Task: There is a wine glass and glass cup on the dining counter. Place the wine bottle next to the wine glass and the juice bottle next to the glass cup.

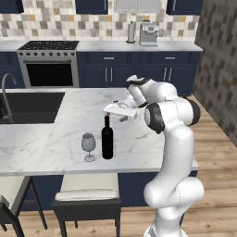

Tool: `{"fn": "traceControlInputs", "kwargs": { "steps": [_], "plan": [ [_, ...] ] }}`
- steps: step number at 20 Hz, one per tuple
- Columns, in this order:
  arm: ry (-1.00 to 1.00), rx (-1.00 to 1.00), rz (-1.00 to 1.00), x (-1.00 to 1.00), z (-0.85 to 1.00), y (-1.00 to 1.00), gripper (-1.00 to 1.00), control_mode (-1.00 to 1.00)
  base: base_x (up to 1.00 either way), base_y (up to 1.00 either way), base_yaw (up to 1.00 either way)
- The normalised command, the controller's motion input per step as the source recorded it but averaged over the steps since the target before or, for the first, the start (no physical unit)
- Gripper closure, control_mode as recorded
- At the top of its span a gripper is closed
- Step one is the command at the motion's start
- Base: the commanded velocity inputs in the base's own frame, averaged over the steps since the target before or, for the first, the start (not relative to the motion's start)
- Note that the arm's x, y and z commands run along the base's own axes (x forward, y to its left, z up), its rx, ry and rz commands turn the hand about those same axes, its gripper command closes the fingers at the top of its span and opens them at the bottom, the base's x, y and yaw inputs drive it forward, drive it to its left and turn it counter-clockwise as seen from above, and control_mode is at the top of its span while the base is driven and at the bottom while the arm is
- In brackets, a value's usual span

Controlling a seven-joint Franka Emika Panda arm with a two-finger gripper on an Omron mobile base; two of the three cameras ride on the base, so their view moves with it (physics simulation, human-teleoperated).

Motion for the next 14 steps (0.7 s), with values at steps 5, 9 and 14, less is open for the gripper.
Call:
{"fn": "traceControlInputs", "kwargs": {
  "steps": [5, 9, 14],
  "plan": [
    [0.0, -0.12, -0.05, -0.19, 0.08, -0.2, -1.0, -1.0, 0.0, 0.0, 0.0],
    [-0.02, -0.06, -0.15, -0.49, 0.09, -0.13, -1.0, -1.0, 0.0, 0.0, 0.0],
    [-0.05, -0.05, -0.21, -0.49, 0.09, -0.09, -1.0, -1.0, 0.0, 0.0, 0.0]
  ]
}}
